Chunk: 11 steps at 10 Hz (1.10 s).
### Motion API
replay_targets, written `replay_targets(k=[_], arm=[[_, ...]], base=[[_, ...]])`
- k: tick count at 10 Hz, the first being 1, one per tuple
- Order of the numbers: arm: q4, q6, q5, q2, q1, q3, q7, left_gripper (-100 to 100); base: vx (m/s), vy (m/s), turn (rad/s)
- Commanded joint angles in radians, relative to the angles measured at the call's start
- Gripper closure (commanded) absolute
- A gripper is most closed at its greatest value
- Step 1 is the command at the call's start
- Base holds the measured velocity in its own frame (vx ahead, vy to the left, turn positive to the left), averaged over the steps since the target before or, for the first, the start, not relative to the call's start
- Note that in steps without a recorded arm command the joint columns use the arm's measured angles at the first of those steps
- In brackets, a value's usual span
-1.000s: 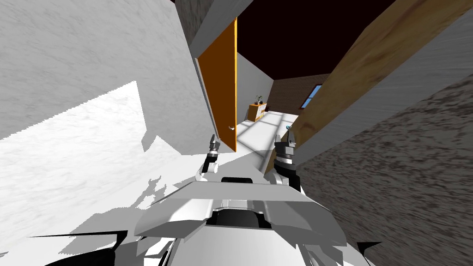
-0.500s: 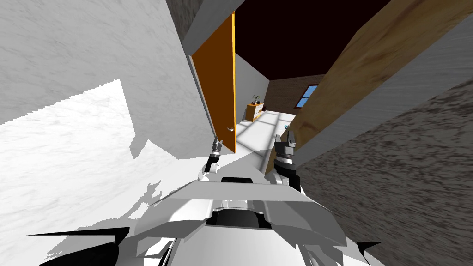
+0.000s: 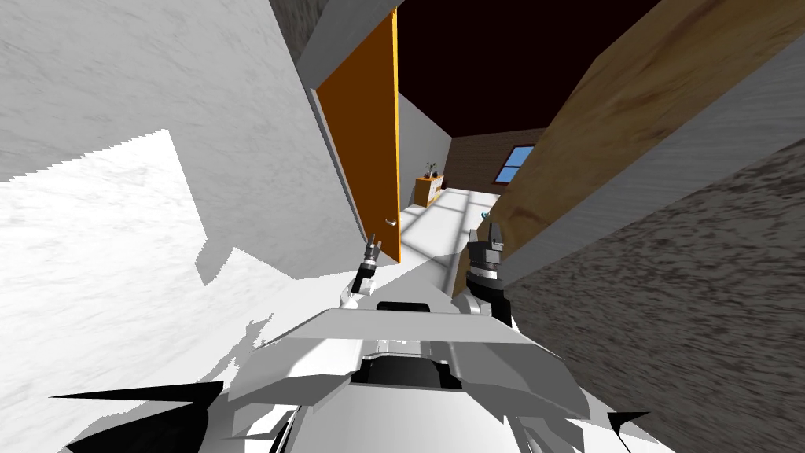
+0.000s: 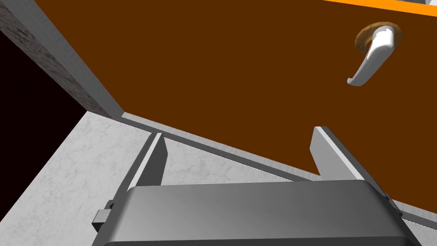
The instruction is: Push the door open
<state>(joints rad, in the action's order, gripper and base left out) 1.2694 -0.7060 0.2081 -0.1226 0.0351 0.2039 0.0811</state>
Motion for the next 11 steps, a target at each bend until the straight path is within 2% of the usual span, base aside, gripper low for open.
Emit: replay_targets(k=[1,9,10,11], arm=[[-0.048,-0.009,0.004,0.000,-0.024,0.009,-0.001,-100],[-0.253,-0.056,0.023,-0.005,-0.108,0.058,-0.001,-100],[-0.253,-0.056,0.023,-0.005,-0.108,0.058,-0.001,-100],[-0.278,-0.061,0.025,-0.006,-0.118,0.064,-0.001,-100]], base=[[0.069,0.067,-0.109],[0.067,0.087,-0.107],[0.041,0.059,-0.025],[0.027,0.040,-0.056]])
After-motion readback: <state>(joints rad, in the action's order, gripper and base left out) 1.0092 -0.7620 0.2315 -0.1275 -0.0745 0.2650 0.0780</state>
